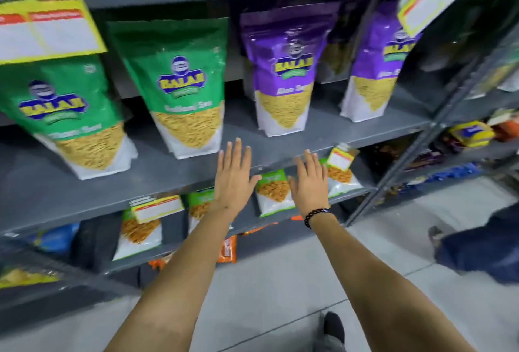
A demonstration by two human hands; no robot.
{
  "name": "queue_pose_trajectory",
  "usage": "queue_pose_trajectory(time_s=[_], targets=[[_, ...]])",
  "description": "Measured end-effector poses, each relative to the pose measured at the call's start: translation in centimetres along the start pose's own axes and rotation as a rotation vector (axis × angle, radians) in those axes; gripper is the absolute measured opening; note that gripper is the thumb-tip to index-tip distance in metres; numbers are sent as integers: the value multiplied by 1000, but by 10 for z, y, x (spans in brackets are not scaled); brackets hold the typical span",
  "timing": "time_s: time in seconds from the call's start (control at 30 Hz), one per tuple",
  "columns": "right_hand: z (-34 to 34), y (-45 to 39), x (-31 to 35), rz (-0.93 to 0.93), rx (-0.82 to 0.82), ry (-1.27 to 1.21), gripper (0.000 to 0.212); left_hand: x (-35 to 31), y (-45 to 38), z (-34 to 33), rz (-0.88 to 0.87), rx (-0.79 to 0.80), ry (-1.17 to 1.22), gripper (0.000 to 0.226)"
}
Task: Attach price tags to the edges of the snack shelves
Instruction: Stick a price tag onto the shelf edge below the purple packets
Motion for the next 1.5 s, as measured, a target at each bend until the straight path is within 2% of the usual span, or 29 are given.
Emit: queue_pose_trajectory(time_s=[0.13, 0.23, 0.4, 0.57, 0.63, 0.8, 0.93, 1.03, 1.13, 1.37, 1.5], targets=[[22, -21, -86, -121, -14, 55, 45, -86, -44, -16, -146, 29, 28, 69], [27, -40, -138, -143, 36, 53, 41, -135, -74, -27, -198, 35, 21, 64], [22, -70, -189, -134, 145, 32, 25, -184, -111, -47, -197, 44, -51, 35], [13, -86, -203, -97, 144, -56, 16, -197, -123, -55, -97, 85, -28, 21], [11, -90, -206, -97, 137, -86, 14, -200, -127, -57, -48, 94, -13, 8], [14, -99, -214, -71, 110, -167, 9, -210, -137, -64, -6, 136, -4, 18], [22, -105, -220, 69, 173, -213, 9, -213, -120, -70, 96, 38, 174, 8], [31, -117, -228, 138, 230, -247, 11, -213, -104, -79, 239, -13, 285, 5], [32, -122, -233, 215, 277, -233, 13, -212, -94, -89, 263, -36, 260, 5], [27, -127, -231, 197, 183, -219, 9, -218, -96, -96, 310, -105, 153, 8], [33, -133, -229, 188, 167, -231, 6, -219, -101, -91, 357, -148, 169, 8]])
Point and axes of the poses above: each hand's wrist, its own y-axis away from the middle knuckle, its own z-axis out of the back of the hand, x = y × z, the point moved 3 cm from there along -y, towards the middle knuckle, and after that the axes turned 5 degrees about -x, right-handed, at the moved point
